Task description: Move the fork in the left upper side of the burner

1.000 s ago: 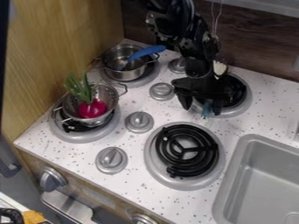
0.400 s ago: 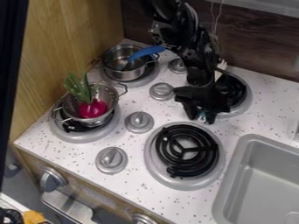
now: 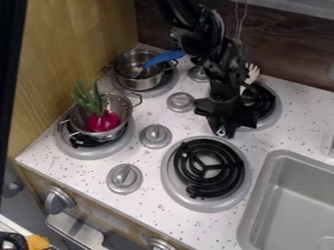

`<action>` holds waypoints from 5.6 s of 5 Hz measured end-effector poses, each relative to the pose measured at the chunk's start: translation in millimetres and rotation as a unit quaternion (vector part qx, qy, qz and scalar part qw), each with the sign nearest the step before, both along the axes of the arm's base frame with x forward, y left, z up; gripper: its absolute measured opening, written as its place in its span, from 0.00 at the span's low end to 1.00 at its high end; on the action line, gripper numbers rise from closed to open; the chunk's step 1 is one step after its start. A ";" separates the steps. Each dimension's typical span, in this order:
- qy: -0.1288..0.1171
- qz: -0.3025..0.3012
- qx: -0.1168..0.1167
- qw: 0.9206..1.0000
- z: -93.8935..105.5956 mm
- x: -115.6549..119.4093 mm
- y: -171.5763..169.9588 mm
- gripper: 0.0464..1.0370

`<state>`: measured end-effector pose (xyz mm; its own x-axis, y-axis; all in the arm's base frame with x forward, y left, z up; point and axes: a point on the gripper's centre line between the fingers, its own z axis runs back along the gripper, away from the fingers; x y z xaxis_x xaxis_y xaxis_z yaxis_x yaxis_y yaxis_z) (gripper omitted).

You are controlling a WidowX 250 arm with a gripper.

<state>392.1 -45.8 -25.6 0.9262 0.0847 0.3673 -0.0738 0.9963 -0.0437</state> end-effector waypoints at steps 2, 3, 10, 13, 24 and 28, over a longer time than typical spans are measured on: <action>-0.013 0.091 0.010 0.996 30.1 -11.0 -16.1 0.23; -0.001 0.209 -0.014 0.978 31.8 -24.4 -17.8 0.23; 0.155 0.510 -0.184 0.826 24.6 -47.9 15.3 0.23; 0.138 0.541 -0.205 0.804 10.2 -31.4 18.6 0.23; 0.001 0.154 0.006 0.988 68.4 -19.7 24.0 0.96; 0.070 0.040 0.026 0.996 83.4 -94.2 54.0 0.96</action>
